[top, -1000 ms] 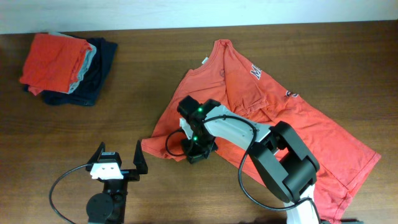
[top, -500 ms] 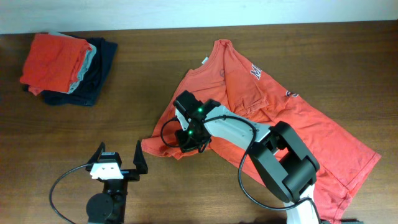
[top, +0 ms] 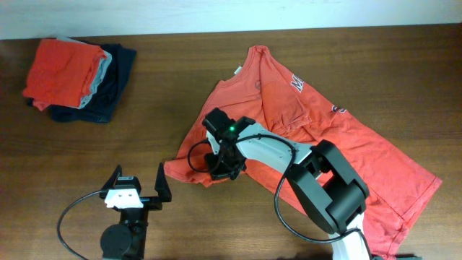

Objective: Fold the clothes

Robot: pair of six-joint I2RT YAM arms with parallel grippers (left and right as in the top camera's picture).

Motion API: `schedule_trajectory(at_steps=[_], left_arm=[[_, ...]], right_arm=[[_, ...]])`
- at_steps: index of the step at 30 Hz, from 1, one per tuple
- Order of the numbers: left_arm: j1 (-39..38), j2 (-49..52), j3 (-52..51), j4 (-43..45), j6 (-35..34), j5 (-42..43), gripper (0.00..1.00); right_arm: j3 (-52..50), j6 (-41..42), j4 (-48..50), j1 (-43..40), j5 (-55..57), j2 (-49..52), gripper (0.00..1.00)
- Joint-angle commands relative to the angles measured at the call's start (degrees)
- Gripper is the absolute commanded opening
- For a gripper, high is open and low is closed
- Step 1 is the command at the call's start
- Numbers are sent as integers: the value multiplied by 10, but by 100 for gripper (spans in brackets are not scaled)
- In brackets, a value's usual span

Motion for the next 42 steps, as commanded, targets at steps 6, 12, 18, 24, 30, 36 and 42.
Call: schedule_trajectory(at_steps=[6,12,18,24,30,36,42], left_arm=[[-2,-1,-4,0,9,4,100],[-2,-1,-4,0,9,4,100],[-2,-1,-4,0,9,4,100],[-2,-1,-4,0,9,4,100],[-2,-1,-4,0,9,4,99],[-2,-1,-4,0,9,4,99],[-2,-1,-4,0,9,4,99]], right_arm=[[-9,-38,-86,0,-68,24,15],[10,-84,-153,-30,-67,7,17],[70,-139,-235,-93,-47,-61,24],[103,-143,-306,-183,83,-145,28],[103,-143,-363,-301,157,-212,32],[102,-144,-384,-424,194,-224,38],[91,-161,-377,-509,197,-220,38]])
